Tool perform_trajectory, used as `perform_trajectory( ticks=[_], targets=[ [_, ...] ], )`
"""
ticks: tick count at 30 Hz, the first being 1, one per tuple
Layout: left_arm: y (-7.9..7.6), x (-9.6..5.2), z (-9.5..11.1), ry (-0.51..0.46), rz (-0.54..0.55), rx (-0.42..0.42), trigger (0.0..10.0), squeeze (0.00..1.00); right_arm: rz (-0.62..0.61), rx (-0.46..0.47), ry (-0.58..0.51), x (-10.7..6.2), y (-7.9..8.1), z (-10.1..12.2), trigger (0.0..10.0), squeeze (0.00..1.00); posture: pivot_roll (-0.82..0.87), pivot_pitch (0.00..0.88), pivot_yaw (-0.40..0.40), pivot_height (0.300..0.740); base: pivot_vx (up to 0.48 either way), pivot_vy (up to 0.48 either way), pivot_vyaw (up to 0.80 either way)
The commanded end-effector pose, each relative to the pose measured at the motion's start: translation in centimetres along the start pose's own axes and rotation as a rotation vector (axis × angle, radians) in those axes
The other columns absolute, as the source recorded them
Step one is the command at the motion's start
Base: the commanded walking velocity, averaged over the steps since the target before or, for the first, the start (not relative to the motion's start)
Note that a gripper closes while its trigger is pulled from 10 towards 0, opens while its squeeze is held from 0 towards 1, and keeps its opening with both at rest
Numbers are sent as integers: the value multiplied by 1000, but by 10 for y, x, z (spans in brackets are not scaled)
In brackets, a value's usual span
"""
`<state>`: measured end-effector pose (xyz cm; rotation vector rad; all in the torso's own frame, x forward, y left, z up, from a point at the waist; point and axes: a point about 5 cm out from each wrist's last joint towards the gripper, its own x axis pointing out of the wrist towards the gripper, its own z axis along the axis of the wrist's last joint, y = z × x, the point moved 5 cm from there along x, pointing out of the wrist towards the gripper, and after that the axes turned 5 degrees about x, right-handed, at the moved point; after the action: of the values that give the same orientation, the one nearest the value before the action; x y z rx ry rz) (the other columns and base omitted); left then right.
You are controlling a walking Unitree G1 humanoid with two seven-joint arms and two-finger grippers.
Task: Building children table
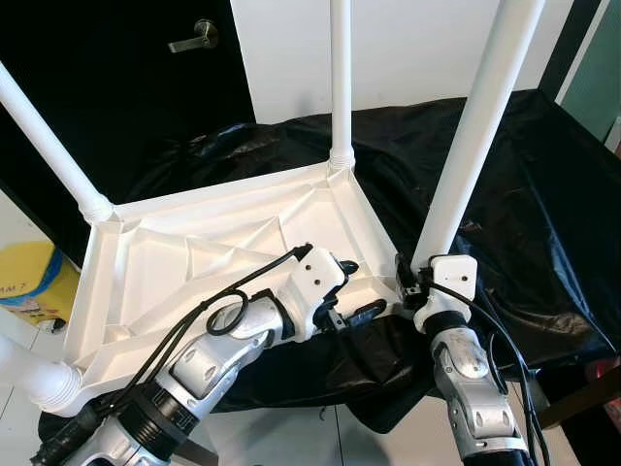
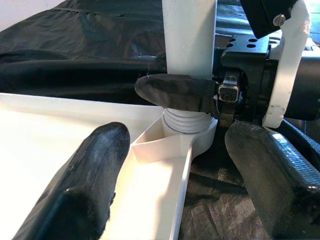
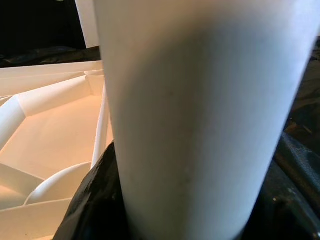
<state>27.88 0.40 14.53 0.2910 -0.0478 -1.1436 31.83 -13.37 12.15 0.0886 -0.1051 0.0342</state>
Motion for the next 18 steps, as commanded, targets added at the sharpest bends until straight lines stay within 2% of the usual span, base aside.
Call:
perform_trajectory(
  ticks=[1, 10, 13, 17, 18],
  targets=[
    [-16, -4, 0, -6, -192, 14, 10000, 0, 13, 20, 6, 0, 1, -1, 10000, 1000, -138, 40, 77, 740, 0, 0, 0],
    [-16, -4, 1, -11, -184, 10, 10000, 0, 56, 20, -30, 2, -5, 8, 10000, 1000, -141, 44, 73, 740, 0, 0, 0],
    [-16, -3, 0, -11, -178, 10, 10000, 0, 85, 11, -46, 1, -11, 11, 10000, 1000, -143, 45, 70, 740, 0, 0, 0],
    [-14, -5, -1, -17, -157, 4, 10000, 0, 142, 44, -33, -2, -11, 10, 10000, 1000, -145, 47, 67, 740, 0, 0, 0],
    [-14, -6, -1, -17, -156, -7, 10000, 0, 170, 44, -34, -3, -8, 11, 10000, 502, -149, 53, 66, 740, 0, 0, 0]
  ],
)
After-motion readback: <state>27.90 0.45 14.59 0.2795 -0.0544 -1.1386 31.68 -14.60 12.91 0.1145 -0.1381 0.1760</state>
